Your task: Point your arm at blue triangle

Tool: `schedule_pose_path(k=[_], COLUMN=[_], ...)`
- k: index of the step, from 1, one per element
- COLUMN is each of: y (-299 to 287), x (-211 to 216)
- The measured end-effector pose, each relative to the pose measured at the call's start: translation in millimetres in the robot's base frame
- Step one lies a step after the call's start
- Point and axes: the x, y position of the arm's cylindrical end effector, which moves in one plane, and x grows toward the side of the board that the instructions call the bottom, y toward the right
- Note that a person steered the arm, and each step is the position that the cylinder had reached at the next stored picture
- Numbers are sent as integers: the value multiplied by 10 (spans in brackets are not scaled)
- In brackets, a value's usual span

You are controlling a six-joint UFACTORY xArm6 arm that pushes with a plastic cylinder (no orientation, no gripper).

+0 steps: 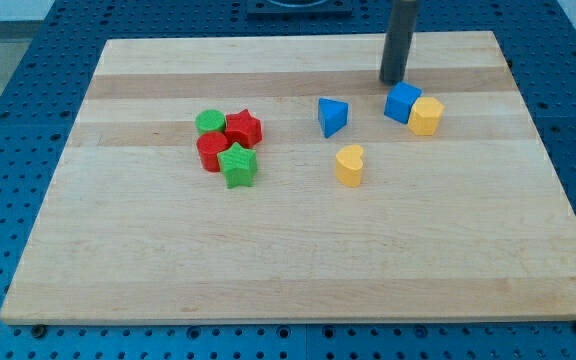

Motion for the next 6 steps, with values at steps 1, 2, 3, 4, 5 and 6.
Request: schedule_pose_path(k=[1,2,3,4,5,6], y=[99,-121,-599,-1015,-1384,-1481], x=[-195,-181,-18,289,562,786])
